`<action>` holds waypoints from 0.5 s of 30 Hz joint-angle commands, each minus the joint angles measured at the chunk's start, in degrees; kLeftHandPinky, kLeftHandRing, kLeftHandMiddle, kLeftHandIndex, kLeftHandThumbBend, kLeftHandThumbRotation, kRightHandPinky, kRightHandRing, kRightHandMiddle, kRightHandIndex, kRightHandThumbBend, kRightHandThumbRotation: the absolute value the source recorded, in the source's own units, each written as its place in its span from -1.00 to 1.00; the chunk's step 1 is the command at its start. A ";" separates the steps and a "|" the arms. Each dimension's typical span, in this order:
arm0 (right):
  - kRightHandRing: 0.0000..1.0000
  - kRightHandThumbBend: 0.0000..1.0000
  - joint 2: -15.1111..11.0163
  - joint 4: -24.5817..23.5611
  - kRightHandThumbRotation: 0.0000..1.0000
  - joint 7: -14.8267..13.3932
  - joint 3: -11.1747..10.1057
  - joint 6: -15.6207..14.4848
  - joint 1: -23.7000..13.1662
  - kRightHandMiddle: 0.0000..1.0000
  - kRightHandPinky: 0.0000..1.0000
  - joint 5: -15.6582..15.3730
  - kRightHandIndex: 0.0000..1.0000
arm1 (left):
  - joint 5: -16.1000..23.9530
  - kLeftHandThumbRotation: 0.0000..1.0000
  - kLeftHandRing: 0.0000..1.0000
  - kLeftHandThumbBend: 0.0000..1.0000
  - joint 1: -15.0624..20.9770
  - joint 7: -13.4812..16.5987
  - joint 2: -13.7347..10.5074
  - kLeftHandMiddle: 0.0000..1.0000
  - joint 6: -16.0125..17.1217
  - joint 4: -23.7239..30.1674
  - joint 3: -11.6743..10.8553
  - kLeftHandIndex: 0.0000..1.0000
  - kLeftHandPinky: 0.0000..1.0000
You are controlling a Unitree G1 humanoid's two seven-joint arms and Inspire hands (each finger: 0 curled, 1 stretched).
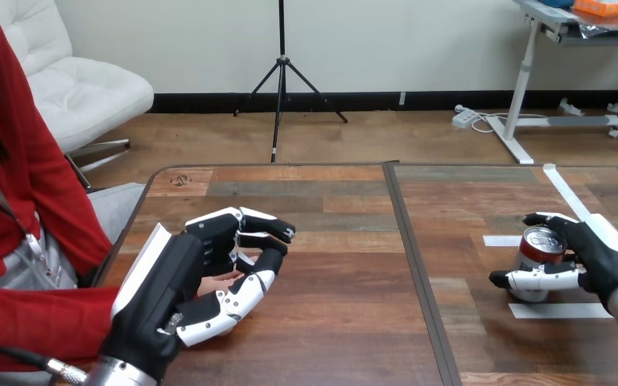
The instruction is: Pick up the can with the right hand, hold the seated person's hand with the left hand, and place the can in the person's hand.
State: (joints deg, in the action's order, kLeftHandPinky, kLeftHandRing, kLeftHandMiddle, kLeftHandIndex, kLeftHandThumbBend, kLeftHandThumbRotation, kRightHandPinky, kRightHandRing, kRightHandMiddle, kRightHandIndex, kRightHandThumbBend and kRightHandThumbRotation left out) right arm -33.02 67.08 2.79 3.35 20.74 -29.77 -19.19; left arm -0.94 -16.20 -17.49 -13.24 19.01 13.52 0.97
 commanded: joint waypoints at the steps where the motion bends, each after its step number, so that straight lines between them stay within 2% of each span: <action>1: 0.67 1.00 0.44 0.95 -0.48 -1.07 1.14 -0.26 -4.00 0.70 0.54 -0.65 0.69 | -1.11 -0.69 0.28 -0.34 3.41 -0.24 -0.65 0.37 0.52 1.89 -0.59 0.13 -0.19; 10: 0.58 1.00 0.66 2.05 -0.53 -2.31 1.96 -0.29 -4.11 0.60 0.48 -0.82 0.60 | -0.98 -0.78 0.27 -0.25 3.57 -0.28 -0.85 0.37 0.31 1.94 -0.55 0.09 -0.22; 15: 0.52 0.87 0.69 2.45 -0.65 -3.11 2.50 -0.22 -4.08 0.54 0.42 -1.15 0.55 | -0.97 -0.81 0.26 -0.24 3.81 -0.42 -1.02 0.37 0.54 1.71 -0.59 0.06 -0.23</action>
State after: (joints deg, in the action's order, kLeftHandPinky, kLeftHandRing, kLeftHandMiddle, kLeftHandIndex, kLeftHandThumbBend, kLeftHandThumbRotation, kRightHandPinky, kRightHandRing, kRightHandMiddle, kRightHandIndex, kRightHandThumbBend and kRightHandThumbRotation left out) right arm -33.02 68.25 0.71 4.77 20.60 -30.37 -19.54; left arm -1.68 -15.59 -17.77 -13.42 19.01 13.52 0.94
